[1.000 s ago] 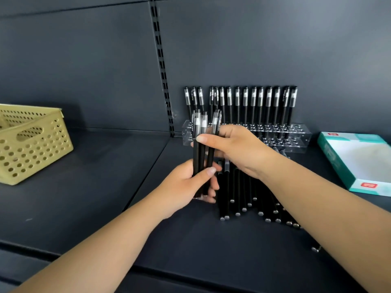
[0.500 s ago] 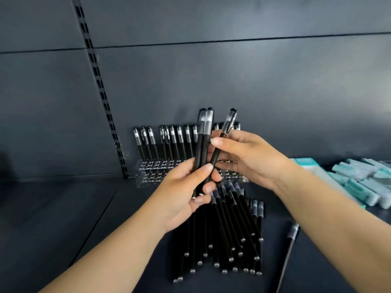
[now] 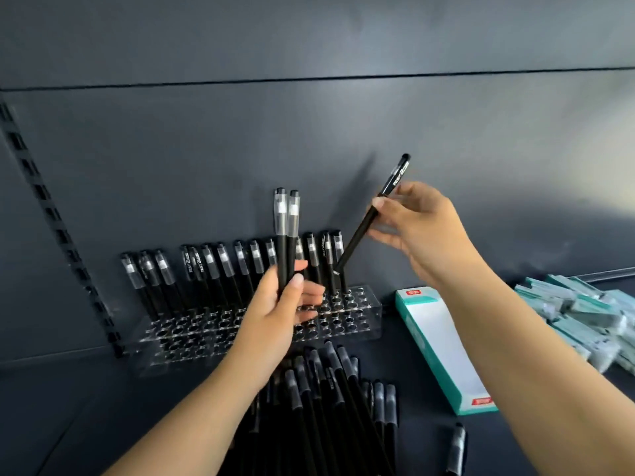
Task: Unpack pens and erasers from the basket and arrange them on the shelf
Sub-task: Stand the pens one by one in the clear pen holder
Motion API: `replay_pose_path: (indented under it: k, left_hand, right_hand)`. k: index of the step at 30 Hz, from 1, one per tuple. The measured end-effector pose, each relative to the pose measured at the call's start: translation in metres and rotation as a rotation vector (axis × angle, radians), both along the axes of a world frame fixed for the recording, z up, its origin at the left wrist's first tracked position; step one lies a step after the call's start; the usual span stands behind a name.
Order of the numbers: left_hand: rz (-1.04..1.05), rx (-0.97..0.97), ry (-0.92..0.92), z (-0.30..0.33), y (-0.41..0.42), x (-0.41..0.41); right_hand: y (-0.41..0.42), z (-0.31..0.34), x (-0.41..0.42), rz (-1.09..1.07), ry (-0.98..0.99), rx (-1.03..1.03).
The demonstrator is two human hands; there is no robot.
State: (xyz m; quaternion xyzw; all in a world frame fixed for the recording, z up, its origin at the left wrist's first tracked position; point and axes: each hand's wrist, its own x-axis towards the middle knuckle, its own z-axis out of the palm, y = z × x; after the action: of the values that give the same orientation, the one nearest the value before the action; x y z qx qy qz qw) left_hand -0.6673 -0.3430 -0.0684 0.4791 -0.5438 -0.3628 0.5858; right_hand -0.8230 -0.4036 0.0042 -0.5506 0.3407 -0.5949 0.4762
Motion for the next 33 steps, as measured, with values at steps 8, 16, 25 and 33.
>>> replay_pose_path:
  k: [8, 16, 25, 33]
  left_hand:
    - [0.145, -0.127, -0.425, -0.023, 0.000, 0.012]
    - [0.217, -0.110, -0.501, -0.030, -0.002, 0.014]
    - [0.172, -0.109, -0.430, -0.025, -0.003, 0.010]
    - [0.119, -0.088, -0.190, -0.012, -0.001, 0.017]
  right_hand:
    - [-0.038, -0.026, 0.001, -0.238, 0.395, -0.126]
    - [-0.038, -0.035, 0.002, -0.244, 0.596, -0.176]
    - [-0.039, -0.042, 0.002, -0.077, 0.780, 0.105]
    - [-0.039, -0.045, 0.001, -0.088, 0.936, 0.134]
